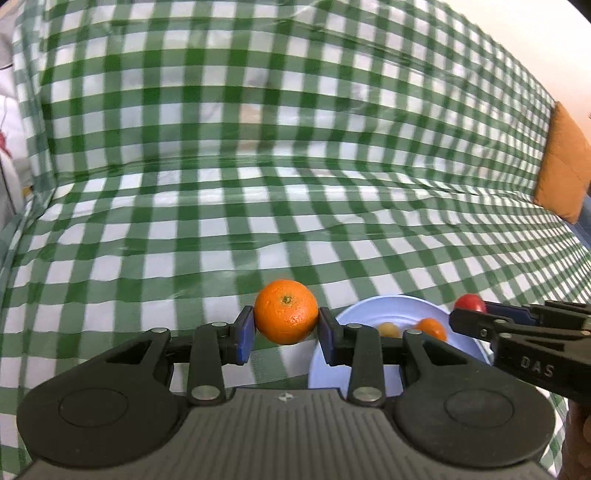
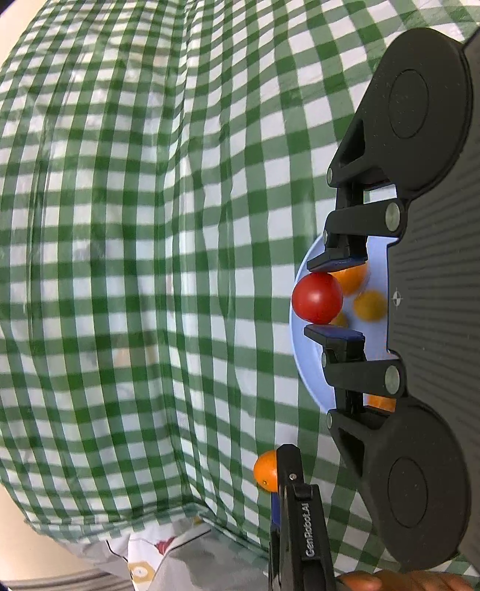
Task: Organize fruits
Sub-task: 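Carry the mandarin in the left tool while the right tool carries the tomato to the plate, then open both tools over the plate, releasing the mandarin and tomato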
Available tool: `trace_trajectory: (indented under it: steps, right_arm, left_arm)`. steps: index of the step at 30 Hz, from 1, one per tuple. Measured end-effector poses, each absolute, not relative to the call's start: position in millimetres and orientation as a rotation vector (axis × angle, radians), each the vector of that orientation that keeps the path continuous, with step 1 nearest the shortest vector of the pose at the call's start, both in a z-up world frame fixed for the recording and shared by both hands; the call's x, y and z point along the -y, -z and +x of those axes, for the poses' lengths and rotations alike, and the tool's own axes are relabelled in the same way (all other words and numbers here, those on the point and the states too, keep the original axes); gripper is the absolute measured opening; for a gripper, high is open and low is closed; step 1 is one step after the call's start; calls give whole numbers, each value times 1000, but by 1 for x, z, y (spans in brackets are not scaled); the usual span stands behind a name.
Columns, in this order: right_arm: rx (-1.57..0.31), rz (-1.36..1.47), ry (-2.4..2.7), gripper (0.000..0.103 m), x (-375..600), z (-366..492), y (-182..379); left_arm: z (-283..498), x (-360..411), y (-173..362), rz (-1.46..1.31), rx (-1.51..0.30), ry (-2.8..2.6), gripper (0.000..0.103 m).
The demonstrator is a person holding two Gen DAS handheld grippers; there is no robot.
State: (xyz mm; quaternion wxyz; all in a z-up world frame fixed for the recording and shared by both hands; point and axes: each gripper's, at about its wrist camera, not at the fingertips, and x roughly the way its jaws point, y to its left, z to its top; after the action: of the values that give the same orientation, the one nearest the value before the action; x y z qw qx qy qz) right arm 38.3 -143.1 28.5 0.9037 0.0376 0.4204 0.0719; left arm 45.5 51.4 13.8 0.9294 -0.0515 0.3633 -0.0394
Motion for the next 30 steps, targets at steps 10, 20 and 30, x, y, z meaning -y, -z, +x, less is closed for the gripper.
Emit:
trace_trajectory:
  steps: [10, 20, 30]
  right_arm:
    - [-877, 87, -117, 32, 160, 37, -26]
    - [-890, 95, -118, 32, 167, 35, -25]
    - [-893, 98, -83, 40, 167, 36, -25]
  left_arm:
    - [46, -36, -15, -112, -716, 125, 40]
    - [49, -23, -14, -108, -709, 220, 40]
    - [45, -16, -18, -135, -672, 269, 42]
